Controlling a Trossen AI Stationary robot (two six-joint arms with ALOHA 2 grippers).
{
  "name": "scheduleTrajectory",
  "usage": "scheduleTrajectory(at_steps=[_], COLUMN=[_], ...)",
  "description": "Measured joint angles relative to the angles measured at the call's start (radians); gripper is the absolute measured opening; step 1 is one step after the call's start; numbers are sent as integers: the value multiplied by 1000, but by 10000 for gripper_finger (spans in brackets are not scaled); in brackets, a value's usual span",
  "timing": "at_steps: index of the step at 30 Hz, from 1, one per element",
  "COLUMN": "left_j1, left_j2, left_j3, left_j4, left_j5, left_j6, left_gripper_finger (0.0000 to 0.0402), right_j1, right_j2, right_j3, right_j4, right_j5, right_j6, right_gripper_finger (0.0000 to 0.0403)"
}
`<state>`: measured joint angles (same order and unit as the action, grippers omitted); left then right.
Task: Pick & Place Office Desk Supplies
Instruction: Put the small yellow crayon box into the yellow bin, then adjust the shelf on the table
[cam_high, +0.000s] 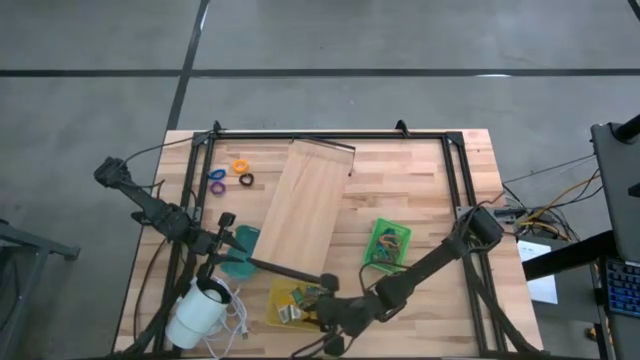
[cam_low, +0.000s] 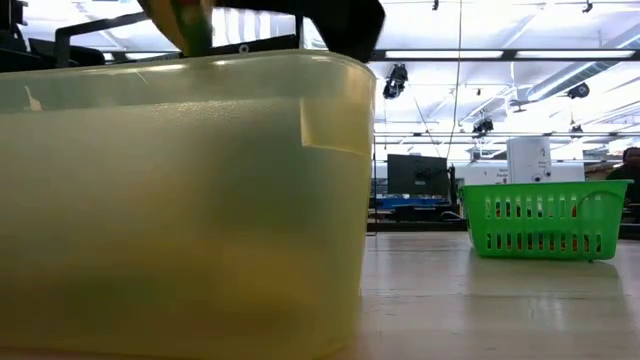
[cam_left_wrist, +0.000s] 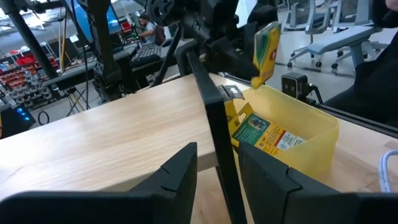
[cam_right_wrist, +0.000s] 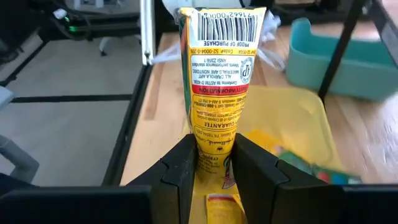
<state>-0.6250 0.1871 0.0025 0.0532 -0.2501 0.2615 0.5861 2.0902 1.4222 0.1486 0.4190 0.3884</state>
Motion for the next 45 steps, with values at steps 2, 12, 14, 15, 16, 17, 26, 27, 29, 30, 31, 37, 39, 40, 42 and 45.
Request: scheduleTrajectory(at_steps=[2,12,14,15,16,17,26,27,29,30,31,37,39,40,42,45], left_j1=[0,0,0,0,0,0,0,0,0,0,0,0,0,0,0,0], left_j2=[0,0,0,0,0,0,0,0,0,0,0,0,0,0,0,0], left_j3=[0,0,0,0,0,0,0,0,0,0,0,0,0,0,0,0], left_j4=[0,0,0,0,0,0,0,0,0,0,0,0,0,0,0,0], left_j5=[0,0,0,0,0,0,0,0,0,0,0,0,0,0,0,0], left_j6=[0,0,0,0,0,0,0,0,0,0,0,0,0,0,0,0], left_gripper_finger=[120,120,120,120,120,120,120,120,120,120,120,120,120,120,120,120], right_j1=[0,0,0,0,0,0,-1,-1,-1,-1,-1,1,7,11,21,44], right_j2=[0,2,2,2,2,2,2,2,2,2,2,-17,-42,-53,-79,-113], right_j3=[-1,-5,-5,-5,-5,-5,-17,-17,-17,-17,-17,-18,-18,-18,-18,-18], right_j4=[-26,-139,-140,-145,-155,-163,-168,-167,-168,-167,-167,-175,-197,-203,-219,-248], right_j5=[-3,-103,-125,-131,-133,-135,-158,-158,-158,-156,-152,-126,-107,-91,-42,57], right_j6=[39,192,204,219,237,254,308,308,308,308,308,273,251,239,220,176], right_gripper_finger=[95,95,96,96,96,96,139,147,164,171,177,195,195,194,193,192])
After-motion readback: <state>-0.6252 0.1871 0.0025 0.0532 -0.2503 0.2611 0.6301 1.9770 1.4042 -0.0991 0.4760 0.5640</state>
